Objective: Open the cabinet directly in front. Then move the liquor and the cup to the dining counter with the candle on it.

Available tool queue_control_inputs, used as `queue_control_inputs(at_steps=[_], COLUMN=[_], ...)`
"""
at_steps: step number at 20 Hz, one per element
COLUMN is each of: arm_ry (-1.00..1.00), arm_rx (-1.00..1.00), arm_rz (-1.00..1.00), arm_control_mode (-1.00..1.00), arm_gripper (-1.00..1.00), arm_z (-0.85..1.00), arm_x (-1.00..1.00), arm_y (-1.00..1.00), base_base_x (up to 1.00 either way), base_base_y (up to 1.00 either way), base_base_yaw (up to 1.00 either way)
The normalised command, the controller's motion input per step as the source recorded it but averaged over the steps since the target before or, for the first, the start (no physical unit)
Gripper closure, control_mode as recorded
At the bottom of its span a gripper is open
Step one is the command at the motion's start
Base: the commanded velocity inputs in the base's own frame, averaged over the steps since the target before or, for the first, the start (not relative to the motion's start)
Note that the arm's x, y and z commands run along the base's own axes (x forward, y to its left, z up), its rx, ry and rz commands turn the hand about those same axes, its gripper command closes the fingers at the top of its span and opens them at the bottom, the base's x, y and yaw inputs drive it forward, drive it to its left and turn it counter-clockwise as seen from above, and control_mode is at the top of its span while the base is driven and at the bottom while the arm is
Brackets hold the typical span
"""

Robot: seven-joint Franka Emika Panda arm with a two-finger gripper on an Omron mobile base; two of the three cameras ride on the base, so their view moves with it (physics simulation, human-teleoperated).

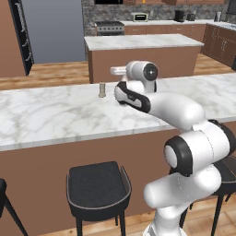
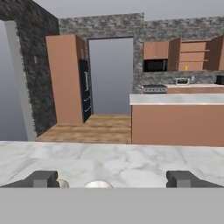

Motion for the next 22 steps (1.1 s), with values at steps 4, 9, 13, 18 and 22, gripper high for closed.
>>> queue_control_inputs(at_steps=[4,9,13,18,22], arm_ry=[0.02,0.00,0.00,-0.05,-0.02], arm_rx=[0.00,0.00,0.00,0.00,0.00], arm_rz=[0.00,0.00,0.00,0.01,0.08], arm_control_mode=[-1.00,-1.00,-1.00,-1.00,-1.00], arm_gripper=[-1.00,-1.00,-1.00,-1.00,-1.00], arm_z=[0.28,0.19,0.31,0.39,0.44], arm_x=[-0.52,-0.85,-0.96,-1.00,-1.00], arm_y=[-0.27,-0.48,-0.51,-0.26,-0.01], base_base_x=[0.00,0.00,0.00,0.00,0.00], base_base_y=[0.00,0.00,0.00,0.00,0.00], base_base_yaw=[0.00,0.00,0.00,0.00,0.00])
